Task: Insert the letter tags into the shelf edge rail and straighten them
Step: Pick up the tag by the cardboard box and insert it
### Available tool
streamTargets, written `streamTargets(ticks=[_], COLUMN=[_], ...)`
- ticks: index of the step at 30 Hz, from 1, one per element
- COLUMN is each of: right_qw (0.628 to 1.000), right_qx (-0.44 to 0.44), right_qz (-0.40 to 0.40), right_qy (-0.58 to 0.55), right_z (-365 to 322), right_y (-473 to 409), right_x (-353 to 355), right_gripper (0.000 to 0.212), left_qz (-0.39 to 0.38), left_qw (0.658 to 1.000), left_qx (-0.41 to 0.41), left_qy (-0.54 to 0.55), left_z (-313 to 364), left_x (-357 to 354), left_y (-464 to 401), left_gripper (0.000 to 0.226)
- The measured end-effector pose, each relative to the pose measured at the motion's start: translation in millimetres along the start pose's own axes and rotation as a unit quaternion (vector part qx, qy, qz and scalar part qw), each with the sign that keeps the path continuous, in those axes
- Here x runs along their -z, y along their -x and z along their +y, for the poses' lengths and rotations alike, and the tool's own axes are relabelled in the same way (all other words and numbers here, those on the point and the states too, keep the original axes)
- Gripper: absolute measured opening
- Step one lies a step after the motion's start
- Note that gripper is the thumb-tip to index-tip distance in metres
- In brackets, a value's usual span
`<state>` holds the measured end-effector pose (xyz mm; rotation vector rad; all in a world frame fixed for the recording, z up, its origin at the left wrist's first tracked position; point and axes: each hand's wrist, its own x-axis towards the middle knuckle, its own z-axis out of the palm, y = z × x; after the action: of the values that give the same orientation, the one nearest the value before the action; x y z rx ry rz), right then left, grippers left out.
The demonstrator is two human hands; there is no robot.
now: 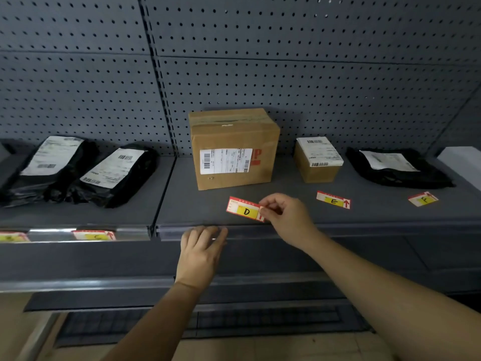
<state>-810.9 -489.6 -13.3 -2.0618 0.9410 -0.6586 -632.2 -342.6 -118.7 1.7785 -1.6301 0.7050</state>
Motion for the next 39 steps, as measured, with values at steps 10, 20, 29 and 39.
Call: streamTargets(ticks=[10,20,29,39], right_qw=[0.999,0.997,0.968,0.948], right_qx=[-0.034,0.023,0.149,0.193], right_qz=[0.017,-0.044,-0.031,-0.021], right_qy=[0.019,0.063,0.201,0.251], right_z=[-7,-11,-3,9], right_y=[5,10,5,13], right_x=[-5,-21,-33,-34], right_gripper=[0.008,0.015,0.006,0.007], left_qz=[-0.039,-0.072,-0.072,-0.068], left_qw=[0.994,0.993,0.992,0.992], left_qx=[-0.102,-0.013,0.021,0.034], left_qy=[-0.009,0.092,0.100,0.098], left_z=[-16,-10,-9,-7], left_x=[-6,3,10,8], left_y=[-16,-15,-14,-12], left_gripper=[0.037,0.026,0.012,0.014])
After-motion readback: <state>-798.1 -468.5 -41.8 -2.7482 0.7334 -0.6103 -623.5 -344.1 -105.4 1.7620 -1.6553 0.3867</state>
